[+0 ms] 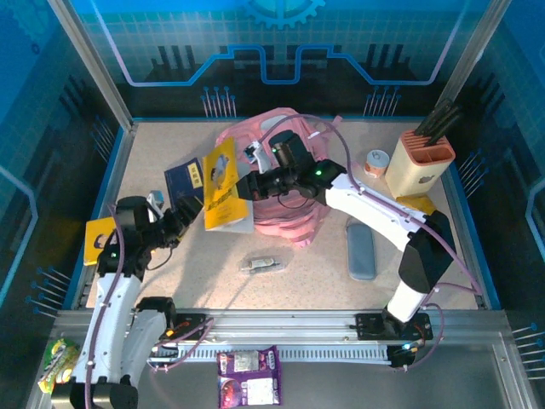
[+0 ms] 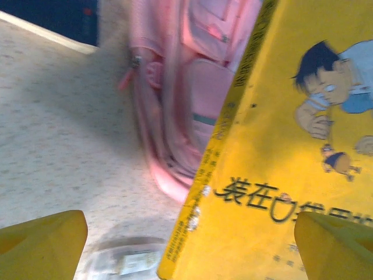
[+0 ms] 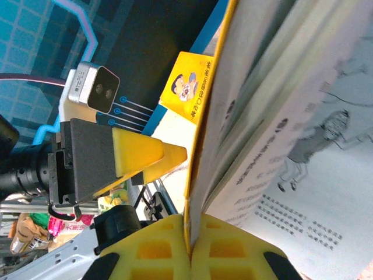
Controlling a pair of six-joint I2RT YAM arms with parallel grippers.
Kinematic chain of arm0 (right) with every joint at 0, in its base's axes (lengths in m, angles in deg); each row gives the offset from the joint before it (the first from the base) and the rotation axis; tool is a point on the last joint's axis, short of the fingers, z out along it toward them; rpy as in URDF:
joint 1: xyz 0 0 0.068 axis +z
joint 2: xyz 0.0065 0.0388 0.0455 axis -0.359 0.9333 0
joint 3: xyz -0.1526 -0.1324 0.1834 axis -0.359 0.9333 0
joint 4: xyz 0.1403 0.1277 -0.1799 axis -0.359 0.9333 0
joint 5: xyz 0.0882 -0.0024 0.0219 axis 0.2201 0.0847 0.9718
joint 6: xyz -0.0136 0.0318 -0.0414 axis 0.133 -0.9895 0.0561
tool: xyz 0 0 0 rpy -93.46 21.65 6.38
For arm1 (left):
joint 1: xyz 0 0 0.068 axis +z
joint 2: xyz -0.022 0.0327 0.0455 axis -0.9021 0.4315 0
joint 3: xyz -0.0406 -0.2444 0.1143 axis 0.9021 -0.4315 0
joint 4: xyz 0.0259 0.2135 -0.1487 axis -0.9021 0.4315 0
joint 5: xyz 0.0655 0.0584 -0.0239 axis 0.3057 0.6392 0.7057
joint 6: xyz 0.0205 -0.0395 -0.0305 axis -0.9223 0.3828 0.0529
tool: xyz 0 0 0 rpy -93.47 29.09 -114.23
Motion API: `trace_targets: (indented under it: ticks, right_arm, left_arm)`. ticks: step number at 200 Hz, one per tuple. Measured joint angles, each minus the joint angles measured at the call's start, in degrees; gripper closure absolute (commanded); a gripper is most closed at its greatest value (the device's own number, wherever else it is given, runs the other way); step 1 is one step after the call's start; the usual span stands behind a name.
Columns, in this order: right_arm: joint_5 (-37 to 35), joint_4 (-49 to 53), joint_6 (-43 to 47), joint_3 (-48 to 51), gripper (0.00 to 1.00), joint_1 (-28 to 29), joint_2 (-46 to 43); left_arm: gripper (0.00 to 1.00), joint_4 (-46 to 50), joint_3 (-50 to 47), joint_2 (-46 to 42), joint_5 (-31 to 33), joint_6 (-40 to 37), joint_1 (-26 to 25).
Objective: Pack the student bag
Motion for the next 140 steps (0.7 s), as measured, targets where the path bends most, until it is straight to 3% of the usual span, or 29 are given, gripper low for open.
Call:
trace_targets:
  ticks: [71, 140]
  right_arm:
    - [10.19, -5.16, -2.58, 3.78, 1.00, -3.21, -2.99]
    - [16.15, -14.16, -9.97, 7.41, 1.00, -5.57, -3.08]
  left_arm:
    - [0.07, -19.12, -6.99, 1.53, -10.01, 8.81, -0.26]
    - [0.45, -35.67, -9.49, 0.44, -12.66, 18.14, -4.35]
